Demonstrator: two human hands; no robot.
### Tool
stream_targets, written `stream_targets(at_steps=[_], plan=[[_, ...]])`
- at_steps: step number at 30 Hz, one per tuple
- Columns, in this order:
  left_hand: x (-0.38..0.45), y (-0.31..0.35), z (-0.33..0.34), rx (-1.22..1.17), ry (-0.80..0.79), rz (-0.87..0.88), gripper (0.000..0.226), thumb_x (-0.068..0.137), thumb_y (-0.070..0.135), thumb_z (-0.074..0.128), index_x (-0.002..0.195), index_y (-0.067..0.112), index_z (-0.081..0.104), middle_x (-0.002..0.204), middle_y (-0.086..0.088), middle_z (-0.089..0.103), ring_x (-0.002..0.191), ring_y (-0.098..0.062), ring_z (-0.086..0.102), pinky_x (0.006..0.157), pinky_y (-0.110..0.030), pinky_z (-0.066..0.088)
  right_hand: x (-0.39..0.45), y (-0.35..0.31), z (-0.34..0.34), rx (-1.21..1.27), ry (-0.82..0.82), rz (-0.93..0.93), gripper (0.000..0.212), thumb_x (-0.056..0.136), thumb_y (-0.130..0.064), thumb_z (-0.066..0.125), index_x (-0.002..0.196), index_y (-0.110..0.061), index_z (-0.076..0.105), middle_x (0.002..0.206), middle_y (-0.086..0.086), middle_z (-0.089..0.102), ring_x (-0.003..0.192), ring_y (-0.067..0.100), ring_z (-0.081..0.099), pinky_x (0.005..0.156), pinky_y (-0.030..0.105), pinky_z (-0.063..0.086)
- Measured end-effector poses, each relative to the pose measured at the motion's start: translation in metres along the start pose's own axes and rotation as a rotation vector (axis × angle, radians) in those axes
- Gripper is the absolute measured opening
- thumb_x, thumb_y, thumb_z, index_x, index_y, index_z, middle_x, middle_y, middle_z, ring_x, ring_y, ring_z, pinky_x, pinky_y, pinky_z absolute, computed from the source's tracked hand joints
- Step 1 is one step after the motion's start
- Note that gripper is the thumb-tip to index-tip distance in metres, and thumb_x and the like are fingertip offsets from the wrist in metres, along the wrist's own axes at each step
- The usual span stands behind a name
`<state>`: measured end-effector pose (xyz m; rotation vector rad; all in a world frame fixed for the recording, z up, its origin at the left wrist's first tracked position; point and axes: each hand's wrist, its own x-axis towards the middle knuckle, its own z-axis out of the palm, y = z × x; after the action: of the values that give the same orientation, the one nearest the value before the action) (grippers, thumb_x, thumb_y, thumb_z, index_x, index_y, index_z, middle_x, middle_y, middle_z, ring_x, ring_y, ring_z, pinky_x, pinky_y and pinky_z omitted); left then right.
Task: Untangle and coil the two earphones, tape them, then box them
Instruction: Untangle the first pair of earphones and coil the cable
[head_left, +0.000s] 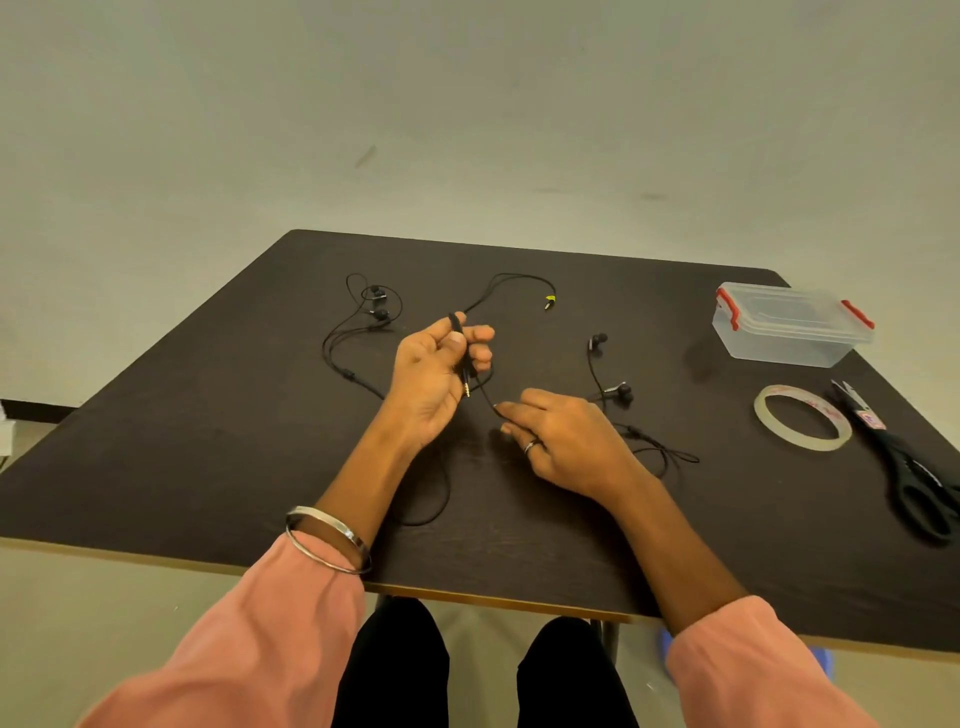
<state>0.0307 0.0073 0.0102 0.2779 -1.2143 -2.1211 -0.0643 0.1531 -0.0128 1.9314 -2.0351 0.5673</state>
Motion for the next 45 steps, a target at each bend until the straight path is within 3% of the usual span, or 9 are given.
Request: stream_targets(at_steps=[6, 12, 15, 22, 28, 31, 36, 42, 45], plan=[[0.000, -0.012, 0.002, 0.277, -0.024, 0.012, 0.028, 0.100, -0.007, 0.031, 0.096, 0.003, 0.057, 0.098, -0.011, 0.066, 0.080, -0.014, 0.069, 0.077, -0.024, 0.056, 0.000, -0.004, -0.005, 0.020, 0.050, -0.009, 0.038, 0.091, -0.031, 0.040, 0.104, -0.010, 0.069, 0.084, 0.003, 0.064, 0.068, 0.022, 0.062, 0.048, 0.039, 0.052], [-0.003, -0.020, 0.003, 0.475, -0.188, -0.027, 0.028, 0.099, -0.008, 0.032, 0.099, 0.004, 0.058, 0.095, -0.008, 0.067, 0.080, -0.011, 0.069, 0.078, -0.024, 0.055, 0.001, 0.000, -0.014, 0.174, 0.255, 0.101, 0.025, 0.089, -0.033, 0.057, 0.093, -0.013, 0.073, 0.073, -0.002, 0.062, 0.063, 0.013, 0.057, 0.053, 0.029, 0.046], [-0.007, -0.021, 0.005, 0.565, -0.310, -0.039, 0.026, 0.098, -0.009, 0.035, 0.106, 0.001, 0.057, 0.090, -0.006, 0.068, 0.079, -0.010, 0.067, 0.080, -0.021, 0.052, 0.002, 0.005, -0.019, 0.254, 0.354, 0.173, 0.028, 0.086, -0.038, 0.063, 0.087, -0.012, 0.073, 0.069, -0.001, 0.063, 0.060, 0.012, 0.055, 0.053, 0.036, 0.047], [-0.019, -0.018, 0.013, 0.542, -0.566, -0.141, 0.033, 0.103, 0.001, 0.028, 0.122, 0.004, 0.055, 0.086, -0.011, 0.068, 0.065, -0.017, 0.064, 0.066, -0.027, 0.052, 0.000, 0.015, -0.025, 0.371, 0.478, 0.285, 0.008, 0.080, -0.016, 0.075, 0.084, -0.010, 0.072, 0.078, 0.001, 0.068, 0.071, 0.014, 0.064, 0.065, 0.032, 0.053], [-0.021, -0.015, 0.014, 0.546, -0.597, -0.190, 0.029, 0.104, 0.008, 0.031, 0.100, 0.008, 0.061, 0.067, -0.002, 0.063, 0.046, -0.009, 0.043, 0.049, -0.019, 0.038, 0.000, 0.019, -0.025, 0.369, 0.499, 0.285, 0.007, 0.081, -0.014, 0.074, 0.084, -0.008, 0.072, 0.077, 0.002, 0.067, 0.071, 0.013, 0.062, 0.064, 0.028, 0.050], [-0.019, -0.015, 0.012, 0.525, -0.585, -0.215, 0.031, 0.104, 0.011, 0.034, 0.108, -0.010, 0.056, 0.059, 0.001, 0.053, 0.043, -0.006, 0.032, 0.045, -0.018, 0.030, 0.001, 0.017, -0.026, 0.394, 0.499, 0.282, 0.005, 0.081, -0.012, 0.074, 0.083, -0.008, 0.072, 0.077, 0.001, 0.067, 0.071, 0.011, 0.062, 0.064, 0.028, 0.051], [-0.017, -0.012, 0.010, 0.382, -0.559, -0.230, 0.032, 0.103, 0.016, 0.034, 0.110, 0.002, 0.063, 0.053, 0.002, 0.038, 0.044, -0.008, 0.023, 0.042, -0.020, 0.020, 0.002, 0.022, -0.029, 0.422, 0.496, 0.319, 0.007, 0.086, -0.016, 0.069, 0.083, -0.011, 0.073, 0.076, -0.001, 0.066, 0.071, 0.014, 0.061, 0.063, 0.026, 0.047], [-0.012, -0.007, 0.009, 0.116, -0.410, -0.221, 0.036, 0.102, 0.016, 0.030, 0.110, -0.004, 0.059, 0.049, 0.004, 0.037, 0.039, -0.003, 0.023, 0.040, -0.020, 0.016, 0.002, 0.023, -0.022, 0.383, 0.318, 0.354, 0.010, 0.090, -0.013, 0.063, 0.091, -0.009, 0.072, 0.076, 0.000, 0.064, 0.068, 0.013, 0.055, 0.060, 0.011, 0.037], [-0.008, -0.004, 0.006, 0.002, -0.301, -0.188, 0.038, 0.103, 0.018, 0.029, 0.113, -0.006, 0.057, 0.050, 0.004, 0.038, 0.037, -0.002, 0.024, 0.039, -0.017, 0.019, 0.004, 0.018, -0.015, 0.331, 0.176, 0.335, 0.014, 0.092, -0.012, 0.060, 0.100, -0.006, 0.070, 0.087, 0.006, 0.068, 0.079, 0.017, 0.061, 0.067, 0.008, 0.038]])
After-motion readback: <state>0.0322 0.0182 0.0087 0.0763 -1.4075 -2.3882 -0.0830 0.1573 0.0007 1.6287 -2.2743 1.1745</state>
